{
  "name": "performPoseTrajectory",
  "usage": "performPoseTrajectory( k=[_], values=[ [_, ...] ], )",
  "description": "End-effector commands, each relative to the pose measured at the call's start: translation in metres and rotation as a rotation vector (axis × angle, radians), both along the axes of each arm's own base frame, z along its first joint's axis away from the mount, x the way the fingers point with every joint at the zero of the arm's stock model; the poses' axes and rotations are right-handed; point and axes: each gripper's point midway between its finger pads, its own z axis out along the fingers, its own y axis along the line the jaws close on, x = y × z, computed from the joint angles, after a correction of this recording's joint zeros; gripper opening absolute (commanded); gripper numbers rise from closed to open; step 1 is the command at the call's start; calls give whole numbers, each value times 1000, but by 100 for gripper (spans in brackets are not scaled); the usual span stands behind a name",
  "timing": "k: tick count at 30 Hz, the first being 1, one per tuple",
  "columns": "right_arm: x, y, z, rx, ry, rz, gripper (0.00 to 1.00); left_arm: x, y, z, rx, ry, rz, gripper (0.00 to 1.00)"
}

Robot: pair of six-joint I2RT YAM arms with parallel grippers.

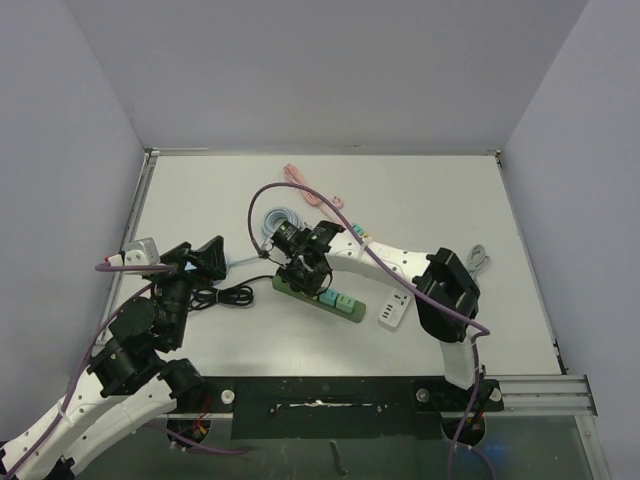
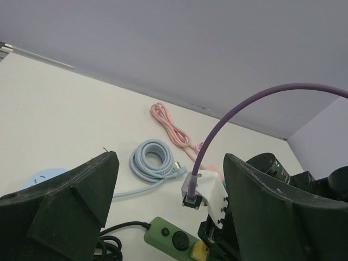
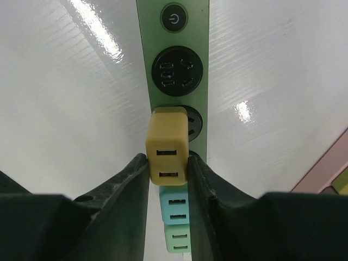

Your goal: Insert the plug

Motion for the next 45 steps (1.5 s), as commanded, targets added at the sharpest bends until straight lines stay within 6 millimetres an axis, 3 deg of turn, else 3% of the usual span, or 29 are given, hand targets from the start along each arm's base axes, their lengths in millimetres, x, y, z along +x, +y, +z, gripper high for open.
performPoseTrajectory(
  k=[1,6,11,13,18,19,22,25,31,36,45],
  values=[
    [-20,-38,-83,-264,75,-25,0,-1,4,12,-27,-25,13,77],
    [-16,-36,-78,-214,84,-68,0,0,3,11,-21,-20,14,77],
    [-5,-1,-33,25,55,-94,1,3,-3,6,-1,-2,4,77],
    [3,12,-8,122,18,-115,9,4,-6,3,10,8,-3,77],
    [20,31,52,315,-87,-162,44,7,-20,-7,19,43,-51,77],
    [21,33,67,362,-102,-169,48,8,-24,-11,11,59,-64,77],
    [21,37,86,463,-99,-183,55,9,-39,-27,-4,119,-109,77],
    [21,31,85,467,-104,-182,56,10,-55,-50,-33,192,-157,78],
    [14,8,57,358,-69,-155,56,7,-81,-99,-130,344,-217,78],
    [7,9,39,350,-28,-118,56,-1,-105,-135,-229,435,-311,76],
    [19,5,7,284,-32,-121,47,-6,-116,-180,-306,539,-380,67]
  ],
)
